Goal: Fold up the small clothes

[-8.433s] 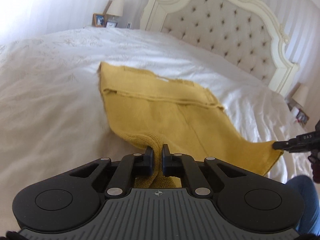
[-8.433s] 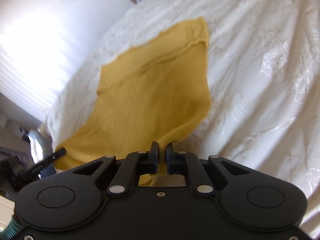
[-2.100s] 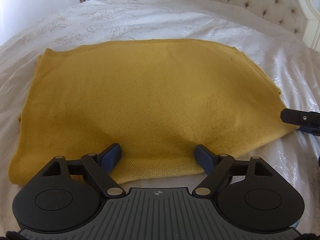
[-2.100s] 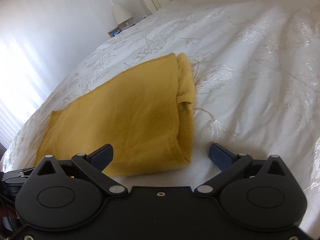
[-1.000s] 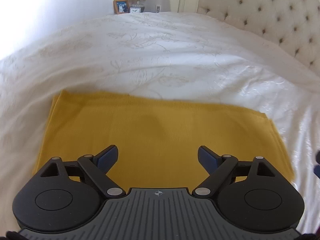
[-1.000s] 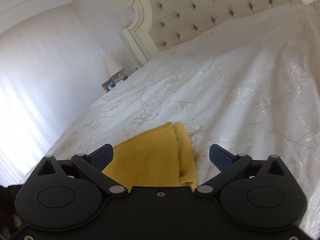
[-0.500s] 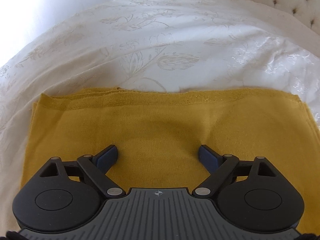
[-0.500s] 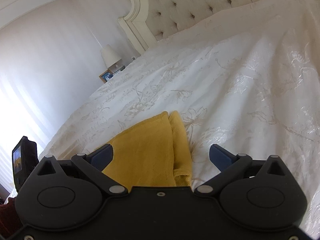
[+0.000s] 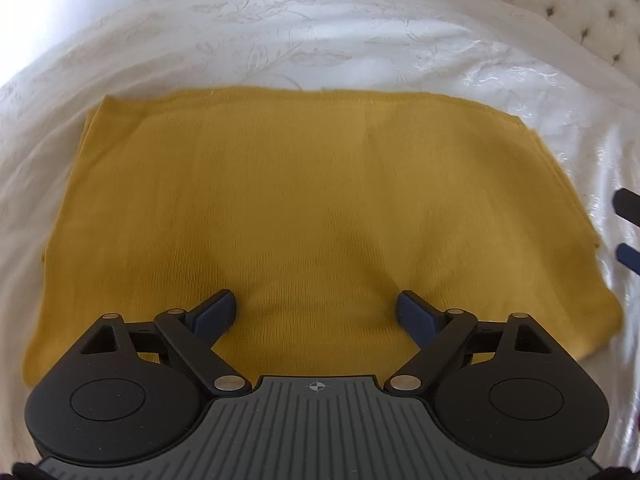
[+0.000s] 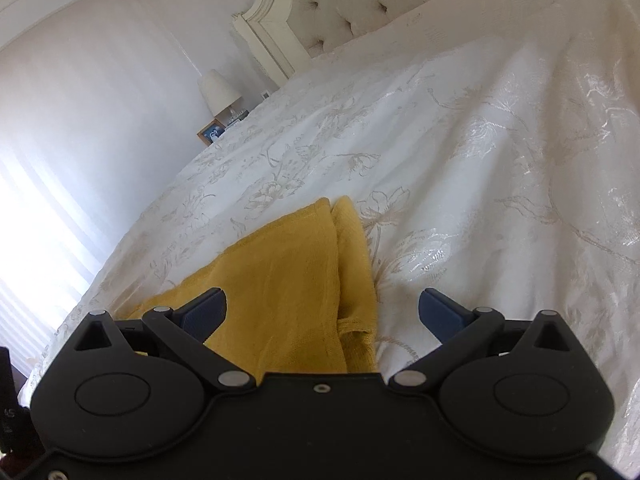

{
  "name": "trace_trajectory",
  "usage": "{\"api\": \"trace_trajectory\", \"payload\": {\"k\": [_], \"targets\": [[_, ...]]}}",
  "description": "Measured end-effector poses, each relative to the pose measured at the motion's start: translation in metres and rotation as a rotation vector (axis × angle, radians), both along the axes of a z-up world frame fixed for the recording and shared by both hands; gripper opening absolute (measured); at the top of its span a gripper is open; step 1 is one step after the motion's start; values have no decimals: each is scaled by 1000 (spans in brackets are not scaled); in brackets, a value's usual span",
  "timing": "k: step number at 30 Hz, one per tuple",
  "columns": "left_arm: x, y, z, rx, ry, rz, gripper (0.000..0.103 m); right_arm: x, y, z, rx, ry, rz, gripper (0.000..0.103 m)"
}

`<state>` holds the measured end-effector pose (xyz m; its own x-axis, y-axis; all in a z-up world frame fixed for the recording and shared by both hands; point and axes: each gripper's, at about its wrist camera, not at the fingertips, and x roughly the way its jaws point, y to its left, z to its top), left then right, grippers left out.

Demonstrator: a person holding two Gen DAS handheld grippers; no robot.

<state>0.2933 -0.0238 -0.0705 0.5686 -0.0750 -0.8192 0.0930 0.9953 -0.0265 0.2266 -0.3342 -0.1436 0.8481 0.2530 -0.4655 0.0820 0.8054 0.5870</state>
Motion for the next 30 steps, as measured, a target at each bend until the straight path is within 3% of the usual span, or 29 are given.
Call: {"api": "trace_trajectory", "payload": {"k": [12,16,22,25,30], "targets": [[-65,26,5,-103,61,-19,88,2,-15,-21,170,34,20,103],[-82,37,12,-96,14,-10,87,7,-13,-22,162,23,59,103],[-91,60,27,-37,-85,36,87,11,-18,-28,276,-17,100,103],[-87,76,32,-48,-97,64,87,14,-21,-34,307,-24,100,103],[-83,102,35,-79,-92,96,87,17,-15,-36,261,-17,139,103]]}}
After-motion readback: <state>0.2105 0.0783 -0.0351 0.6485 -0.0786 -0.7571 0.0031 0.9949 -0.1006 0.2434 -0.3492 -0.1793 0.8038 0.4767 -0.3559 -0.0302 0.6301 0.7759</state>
